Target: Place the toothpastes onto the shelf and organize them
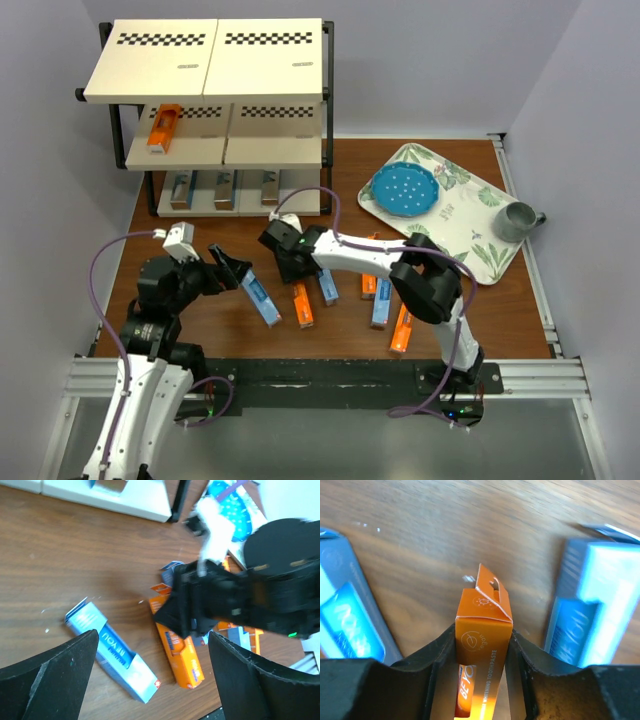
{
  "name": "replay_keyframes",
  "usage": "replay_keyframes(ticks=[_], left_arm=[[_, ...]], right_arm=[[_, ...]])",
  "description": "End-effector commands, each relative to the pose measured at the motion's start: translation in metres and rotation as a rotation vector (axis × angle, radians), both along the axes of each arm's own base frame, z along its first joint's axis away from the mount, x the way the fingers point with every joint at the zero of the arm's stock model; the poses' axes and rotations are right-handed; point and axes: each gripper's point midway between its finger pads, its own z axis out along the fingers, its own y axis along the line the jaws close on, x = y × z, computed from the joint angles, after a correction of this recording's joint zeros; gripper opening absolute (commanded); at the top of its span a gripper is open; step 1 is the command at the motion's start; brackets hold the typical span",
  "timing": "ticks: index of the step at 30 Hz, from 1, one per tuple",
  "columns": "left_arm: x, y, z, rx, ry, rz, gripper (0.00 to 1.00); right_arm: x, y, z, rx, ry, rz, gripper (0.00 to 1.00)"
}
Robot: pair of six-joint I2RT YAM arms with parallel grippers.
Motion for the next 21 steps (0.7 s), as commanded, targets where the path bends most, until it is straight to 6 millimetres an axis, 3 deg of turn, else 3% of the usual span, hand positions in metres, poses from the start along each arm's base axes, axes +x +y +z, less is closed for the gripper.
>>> replay_keyframes(ticks=[1,2,5,6,8,9,11,12,14,21], left_arm=[[0.007,-0.018,0.031,-0.022,-0.125,-0.103,0.97],[0.007,-0.021,0.032,-0.031,-0.130,-0.120,0.96],[0.008,-0.035,0.035,-0.068,-0.140,-0.178,0.97],[0.009,-0.038,0.038,-0.069,-0.152,-0.191,0.97],[0.011,-0.044,0.039,-0.072,-0.150,-0.214,0.97],[0.013,-0.047,0.046,-0.078,-0.173,-0.219,0.97],[0.015,-0.057,0.048,-0.078,-0.168,-0.248,0.97],[0.019,-0.059,0.055,-0.071,-0.191,-0.239,0.97],[0.019,-0.075,0.053,-0.058,-0.175,-0.276,0.97],[0.030,-0.119,0.082,-0.051,-0.269,-0.277,0.97]], right_arm=[[0.019,0.002,0.071,0.312,-0.024,-0.109,0.38],[0.021,-0.001,0.093,0.379,-0.037,-0.125,0.38],[0.031,-0.016,0.109,0.485,-0.038,-0.210,0.37],[0.032,-0.020,0.126,0.537,-0.051,-0.235,0.37],[0.037,-0.032,0.134,0.585,-0.053,-0.277,0.37],[0.038,-0.036,0.148,0.637,-0.059,-0.307,0.37],[0.043,-0.047,0.150,0.687,-0.065,-0.353,0.37],[0.046,-0.055,0.165,0.738,-0.079,-0.391,0.37],[0.047,-0.064,0.164,0.766,-0.083,-0.429,0.36],[0.060,-0.110,0.187,0.911,-0.138,-0.615,0.34]])
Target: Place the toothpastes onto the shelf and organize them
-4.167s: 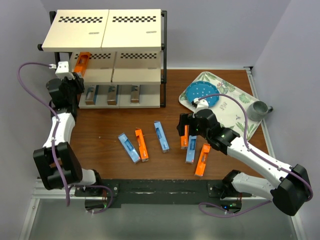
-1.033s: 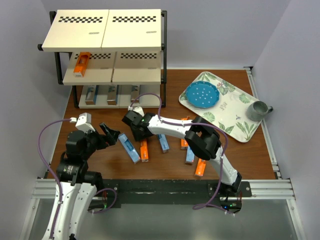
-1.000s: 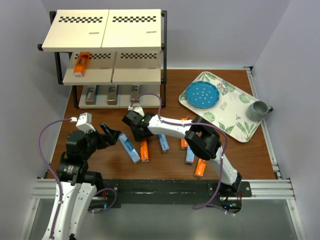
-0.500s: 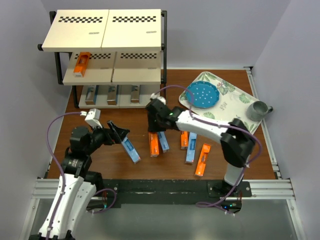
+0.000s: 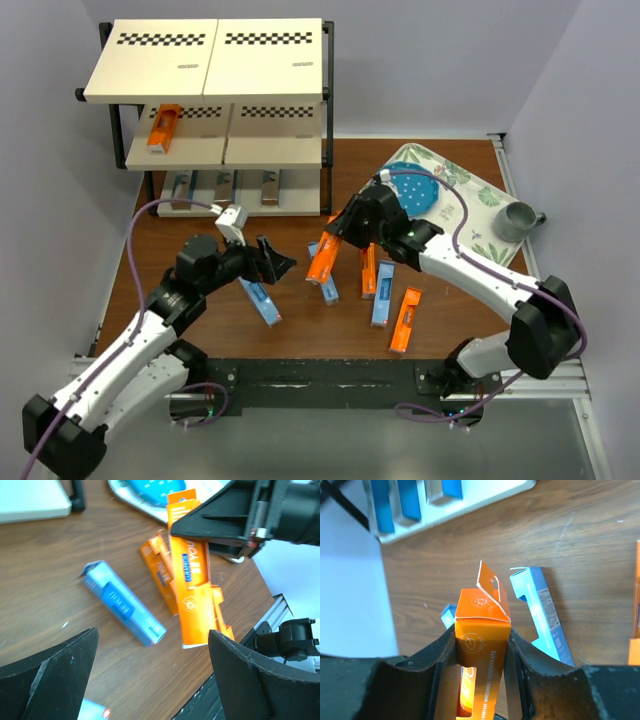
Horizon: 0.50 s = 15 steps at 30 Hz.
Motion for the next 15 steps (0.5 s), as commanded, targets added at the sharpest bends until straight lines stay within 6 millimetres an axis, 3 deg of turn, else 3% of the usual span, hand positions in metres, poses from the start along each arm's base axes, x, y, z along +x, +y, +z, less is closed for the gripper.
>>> replay_keyframes(ticks=[1,5,7,15], left_arm=[[0.021,-0.023,0.056,-0.074,-0.177,0.060,0.97],[0.012,-0.051,0.067,-0.110,-0.204,0.041,0.97],[0.015,-0.056,0.064,-0.108,-0.203,0.078,0.97],[0.011,-0.086,0.067,-0.151,-0.227,0.110,0.96]], right_arm=[[0.013,-0.018,0.045,0.192,-0.071,-0.134,0.34],[0.013,-0.036,0.054,0.237,-0.073,-0.205,0.34],[0.014,-0.044,0.052,0.249,-0.067,-0.238,0.34],[0.010,-0.053,0.062,0.313,-0.058,-0.281,0.32]])
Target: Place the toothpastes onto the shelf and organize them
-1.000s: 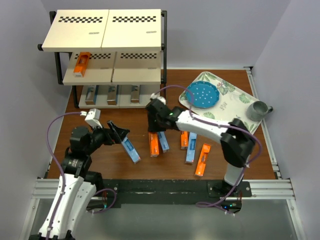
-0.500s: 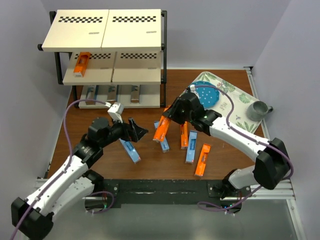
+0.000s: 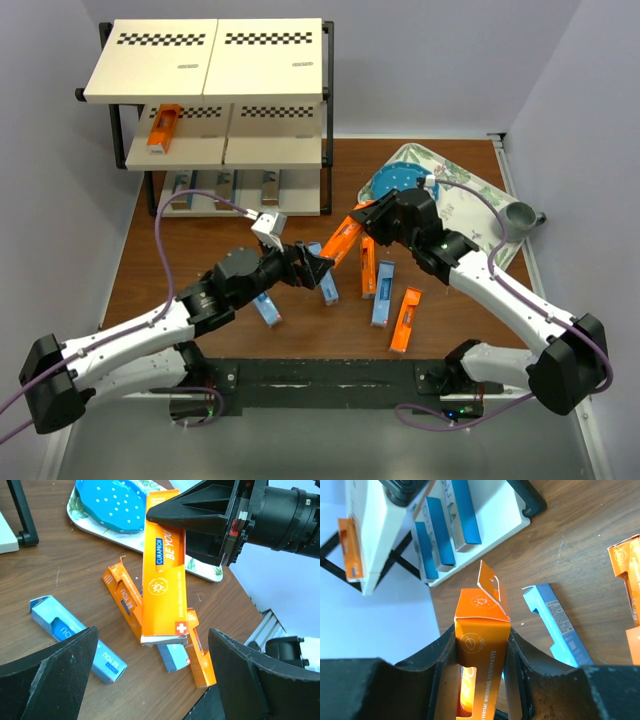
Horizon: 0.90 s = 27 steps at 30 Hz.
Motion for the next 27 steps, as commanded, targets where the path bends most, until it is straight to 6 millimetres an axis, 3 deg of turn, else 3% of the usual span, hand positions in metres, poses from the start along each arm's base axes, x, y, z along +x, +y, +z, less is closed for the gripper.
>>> replay_keyframes(ticks=[1,10,14,17,27], left_arm=[[0.018,-0.009,0.040,-0.117,-0.083,0.099,0.95],[0.020,-0.033,0.043,-0.128,-0.098,0.109,0.81],[0.022,-0.037,0.048,-0.146,-0.110,0.112,0.63],[0.020,-0.044,0.044,-0.139,-0.099,0.090,0.54],[0.022,-0.039,0.018,-0.097,0.015,0.166,0.63]], right_arm=[[0.004,-0.002,0.023,0.100,-0.041,-0.049,0.32],[0.000,-0.005,0.020,0.139,-0.025,-0.073,0.32],[-0.002,-0.005,0.017,0.154,-0.012,-0.077,0.33],[-0.003,-0.008,0.018,0.158,-0.013,-0.088,0.33],[-0.005,-0.012,0.018,0.159,-0.017,-0.105,0.33]])
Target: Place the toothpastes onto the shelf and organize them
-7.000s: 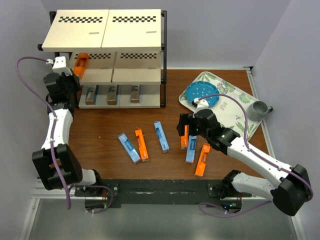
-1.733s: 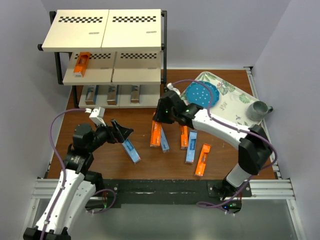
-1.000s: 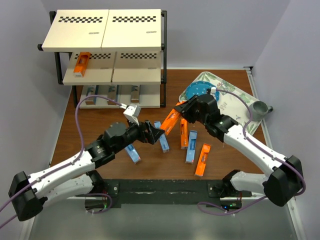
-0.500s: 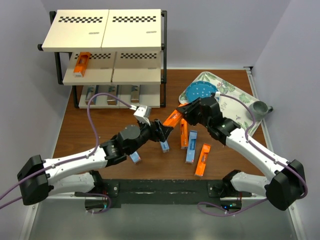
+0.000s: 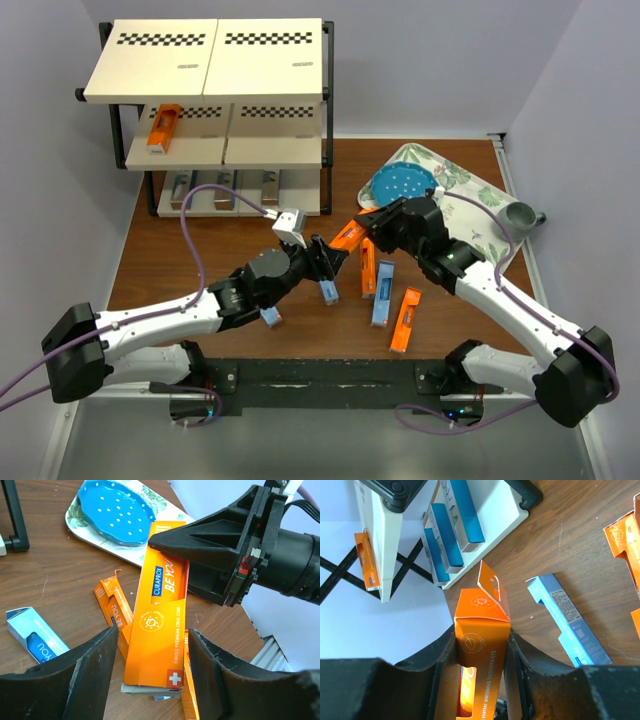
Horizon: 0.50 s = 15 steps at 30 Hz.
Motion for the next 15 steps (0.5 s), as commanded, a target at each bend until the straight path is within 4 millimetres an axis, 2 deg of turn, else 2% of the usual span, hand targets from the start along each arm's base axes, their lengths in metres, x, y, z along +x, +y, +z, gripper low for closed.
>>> replay_keyframes(ticks=[1,5,10,13,15], left_arm=[[0.008,0.003,0.021,-0.065,0.007,0.071,0.63],[0.006,-0.001,0.028,-0.091,-0.010,0.053,0.51],[0.002,-0.008,0.029,-0.101,-0.017,0.014,0.36],[0.001,-0.006,0.028,-0.110,-0.012,0.020,0.29],[0.001,-0.004,0.030,-0.120,-0.016,0.027,0.24]], right_arm=[[0.006,-0.003,0.021,0.056,-0.060,-0.042,0.33],[0.005,-0.004,0.021,0.057,-0.060,-0.041,0.33],[0.003,-0.003,0.021,0.060,-0.058,-0.032,0.35],[0.002,-0.002,0.021,0.063,-0.057,-0.023,0.42],[0.001,-0.001,0.021,0.063,-0.057,-0.017,0.51]])
